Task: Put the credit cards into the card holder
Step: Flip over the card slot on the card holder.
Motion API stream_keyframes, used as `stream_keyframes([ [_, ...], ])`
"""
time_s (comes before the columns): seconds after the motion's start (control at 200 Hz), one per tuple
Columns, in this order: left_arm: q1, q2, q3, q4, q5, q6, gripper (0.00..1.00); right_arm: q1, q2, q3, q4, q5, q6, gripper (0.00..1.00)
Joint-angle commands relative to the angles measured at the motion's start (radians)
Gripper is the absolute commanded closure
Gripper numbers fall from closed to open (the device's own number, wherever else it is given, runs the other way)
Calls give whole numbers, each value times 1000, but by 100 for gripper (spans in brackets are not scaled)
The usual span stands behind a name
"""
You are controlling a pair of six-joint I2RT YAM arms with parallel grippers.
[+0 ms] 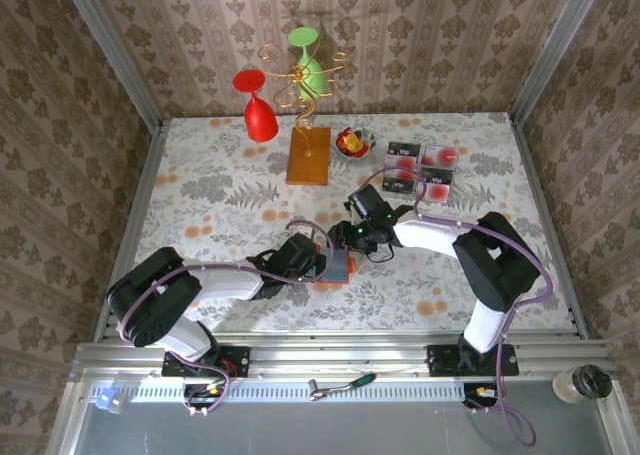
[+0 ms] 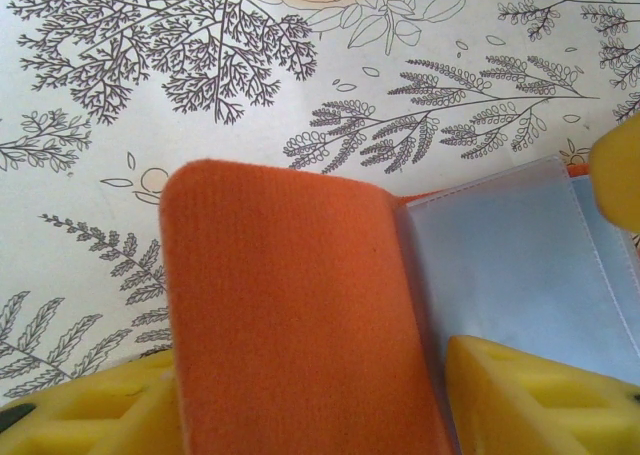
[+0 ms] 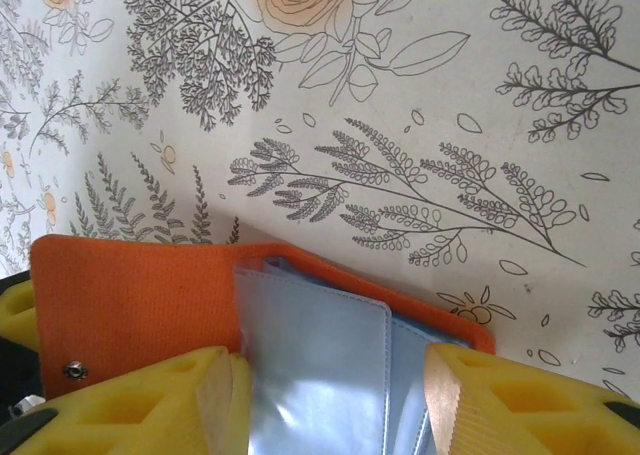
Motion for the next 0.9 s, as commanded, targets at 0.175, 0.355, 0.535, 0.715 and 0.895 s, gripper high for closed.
stream_keyframes([
  [0.175,-8,22,-17,-15,-3,-6,38,1,64,16,33,-68,7,52],
  [0.355,-7,21,-17,-13,-3,-6,38,5,65,17,38,-88,2,58],
  [0.535,-7,13,-20,-13,-4,-8,38,11,48,21,28,-94,-6,61],
  [0.715,-7,-23,-18,-22,-5,-8,37,18,27,21,30,-110,1,59],
  [0.895,-1,-94,-20,-48,-17,-6,36,26,3,11,54,-137,34,52],
])
